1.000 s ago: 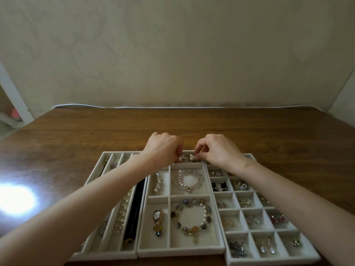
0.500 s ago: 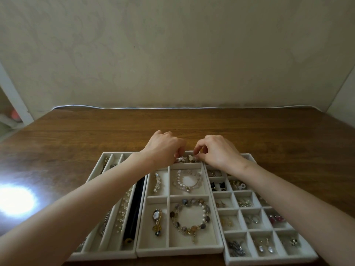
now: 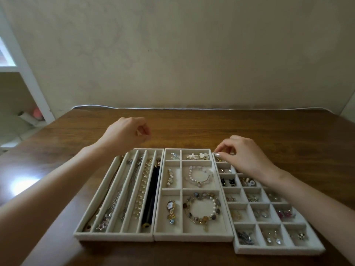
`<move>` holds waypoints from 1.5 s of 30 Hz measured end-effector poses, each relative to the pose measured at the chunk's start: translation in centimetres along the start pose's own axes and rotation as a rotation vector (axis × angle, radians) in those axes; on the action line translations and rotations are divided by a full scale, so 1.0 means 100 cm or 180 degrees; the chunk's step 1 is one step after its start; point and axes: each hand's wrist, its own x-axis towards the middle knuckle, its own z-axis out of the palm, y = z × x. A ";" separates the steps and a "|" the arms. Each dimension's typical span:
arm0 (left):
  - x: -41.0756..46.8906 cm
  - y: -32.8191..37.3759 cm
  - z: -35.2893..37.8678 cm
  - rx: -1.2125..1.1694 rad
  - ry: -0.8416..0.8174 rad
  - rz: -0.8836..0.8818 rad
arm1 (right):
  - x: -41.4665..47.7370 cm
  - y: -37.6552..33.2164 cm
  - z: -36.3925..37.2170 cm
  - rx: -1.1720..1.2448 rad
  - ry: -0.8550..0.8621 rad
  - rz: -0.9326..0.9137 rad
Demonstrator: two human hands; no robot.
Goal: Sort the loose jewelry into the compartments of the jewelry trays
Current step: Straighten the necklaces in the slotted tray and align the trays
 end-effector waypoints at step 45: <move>-0.101 -0.061 0.025 0.0157 -0.0445 -0.0919 | -0.070 0.047 -0.028 0.0167 0.0020 0.1536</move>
